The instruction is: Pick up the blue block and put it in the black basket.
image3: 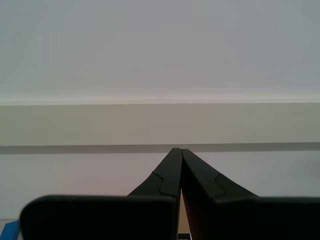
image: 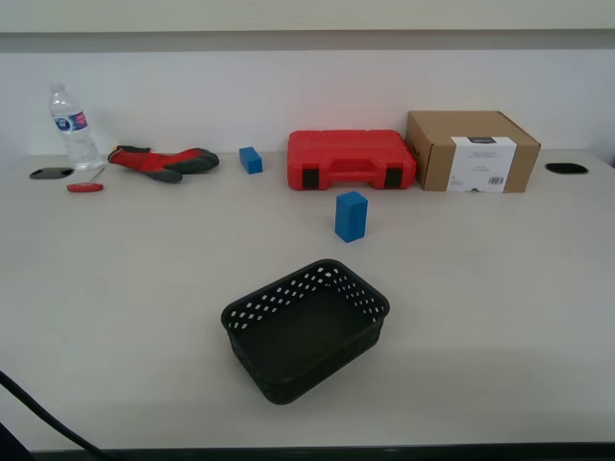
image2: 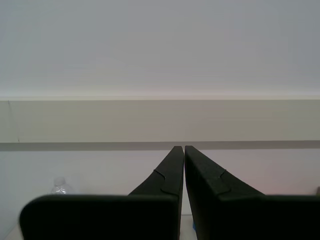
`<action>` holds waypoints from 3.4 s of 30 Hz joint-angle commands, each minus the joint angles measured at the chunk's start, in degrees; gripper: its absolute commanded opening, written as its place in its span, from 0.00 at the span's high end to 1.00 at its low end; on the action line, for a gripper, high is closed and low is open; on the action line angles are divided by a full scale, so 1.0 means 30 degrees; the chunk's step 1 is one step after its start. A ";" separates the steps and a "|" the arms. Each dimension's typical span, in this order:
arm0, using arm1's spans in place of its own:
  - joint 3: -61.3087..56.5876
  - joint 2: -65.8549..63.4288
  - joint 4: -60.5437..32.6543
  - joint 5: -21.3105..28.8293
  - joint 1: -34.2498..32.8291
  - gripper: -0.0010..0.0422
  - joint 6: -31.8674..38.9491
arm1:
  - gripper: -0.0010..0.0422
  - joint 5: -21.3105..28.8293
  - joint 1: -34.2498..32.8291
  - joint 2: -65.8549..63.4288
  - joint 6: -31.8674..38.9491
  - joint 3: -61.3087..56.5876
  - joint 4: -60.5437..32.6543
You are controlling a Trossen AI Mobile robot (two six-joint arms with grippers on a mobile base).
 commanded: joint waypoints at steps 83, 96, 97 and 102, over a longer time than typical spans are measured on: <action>0.0022 -0.0007 -0.0007 0.0000 0.0007 0.98 0.0000 | 0.98 0.6258 -1.2488 2.1179 0.7533 1.2903 -2.2046; 0.0022 -0.0007 0.0000 0.0000 0.0007 0.98 0.0000 | 0.46 0.6317 -1.2655 2.1770 0.6900 1.1511 -2.1376; 0.0022 -0.0007 0.0000 -0.0007 0.0007 0.98 0.0007 | 0.31 0.6317 -1.2655 2.1770 0.6586 1.1511 -2.1602; 0.0022 -0.0007 0.0000 0.0000 0.0007 0.98 0.0000 | 0.11 0.6390 -1.2655 2.1755 0.5982 1.2065 -2.3999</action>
